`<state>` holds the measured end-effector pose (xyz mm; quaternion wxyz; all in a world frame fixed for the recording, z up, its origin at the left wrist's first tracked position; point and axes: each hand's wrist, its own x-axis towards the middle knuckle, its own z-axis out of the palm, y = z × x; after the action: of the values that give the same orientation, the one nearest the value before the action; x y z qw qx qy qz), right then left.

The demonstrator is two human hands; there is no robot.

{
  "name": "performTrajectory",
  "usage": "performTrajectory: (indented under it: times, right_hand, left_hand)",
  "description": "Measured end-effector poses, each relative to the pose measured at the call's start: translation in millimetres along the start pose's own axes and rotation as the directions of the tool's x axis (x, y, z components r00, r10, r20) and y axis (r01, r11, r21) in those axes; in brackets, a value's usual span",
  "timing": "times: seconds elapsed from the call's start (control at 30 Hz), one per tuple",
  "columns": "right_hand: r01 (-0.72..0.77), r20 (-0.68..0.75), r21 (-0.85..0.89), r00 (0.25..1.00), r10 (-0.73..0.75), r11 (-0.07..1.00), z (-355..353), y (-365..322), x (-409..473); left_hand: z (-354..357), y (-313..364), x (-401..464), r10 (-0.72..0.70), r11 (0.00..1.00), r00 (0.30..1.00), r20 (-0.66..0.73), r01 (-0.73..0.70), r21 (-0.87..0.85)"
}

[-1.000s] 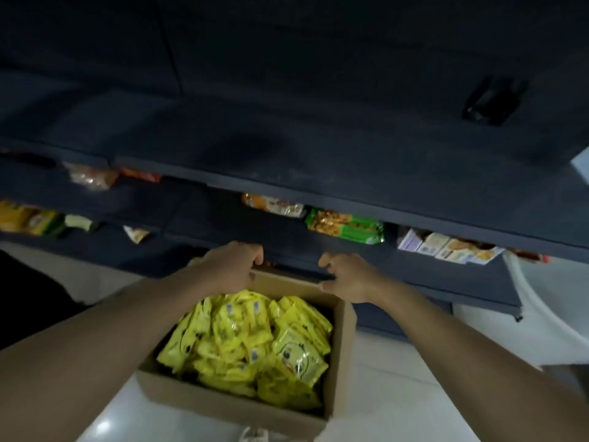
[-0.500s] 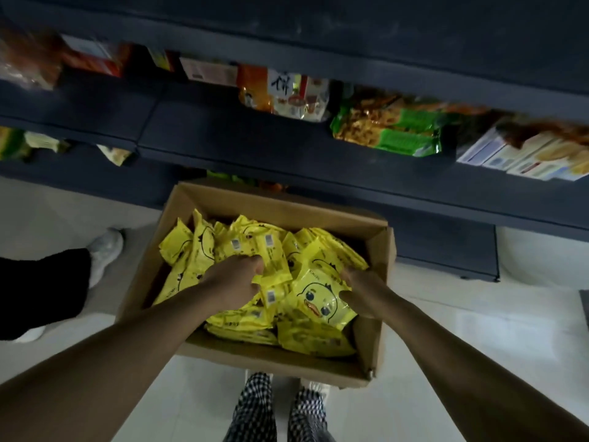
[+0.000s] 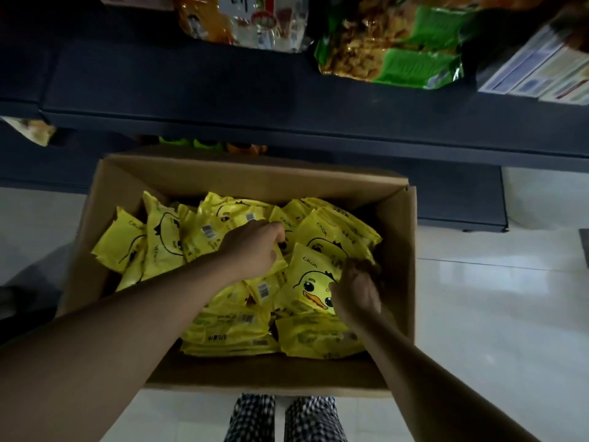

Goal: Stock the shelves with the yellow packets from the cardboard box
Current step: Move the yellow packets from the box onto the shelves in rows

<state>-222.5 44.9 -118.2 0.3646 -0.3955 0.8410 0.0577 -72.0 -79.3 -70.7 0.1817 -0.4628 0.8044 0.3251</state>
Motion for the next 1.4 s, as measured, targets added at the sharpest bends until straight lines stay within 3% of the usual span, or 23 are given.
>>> performTrajectory:
  times: [0.07,0.2,0.3,0.77,1.0,1.2,1.4]
  right_hand:
    - [0.025,-0.060,-0.009,0.998,-0.025,1.000,14,0,1]
    - [0.128,-0.031,-0.059,0.991,-0.130,0.990,17,-3,-6]
    - [0.130,-0.036,-0.017,0.991,-0.130,0.991,3,0,-9]
    - [0.083,-0.307,-0.029,0.948,-0.088,0.996,-139,19,-56]
    - [0.094,-0.415,0.073,0.908,-0.056,0.993,-158,51,-29]
    - [0.168,-0.429,0.107,0.897,-0.107,0.980,-153,60,-16]
    - [0.172,-0.422,0.128,0.901,-0.103,0.977,-151,63,-13]
  left_hand:
    - [-1,3,8,0.012,1.000,1.000,-0.013,-0.012,-0.012]
    - [-6,9,17,0.040,0.999,0.999,-0.025,-0.041,-0.021]
    - [-8,16,21,0.052,0.998,0.999,-0.016,-0.052,-0.027]
    - [-11,56,28,0.113,0.993,0.993,-0.035,-0.112,0.038]
    - [20,81,52,0.241,0.932,0.967,-0.087,-0.205,0.300]
    - [35,83,62,0.224,0.908,0.970,-0.096,-0.172,0.381]
    - [36,83,57,0.309,0.884,0.939,-0.147,-0.228,0.407]
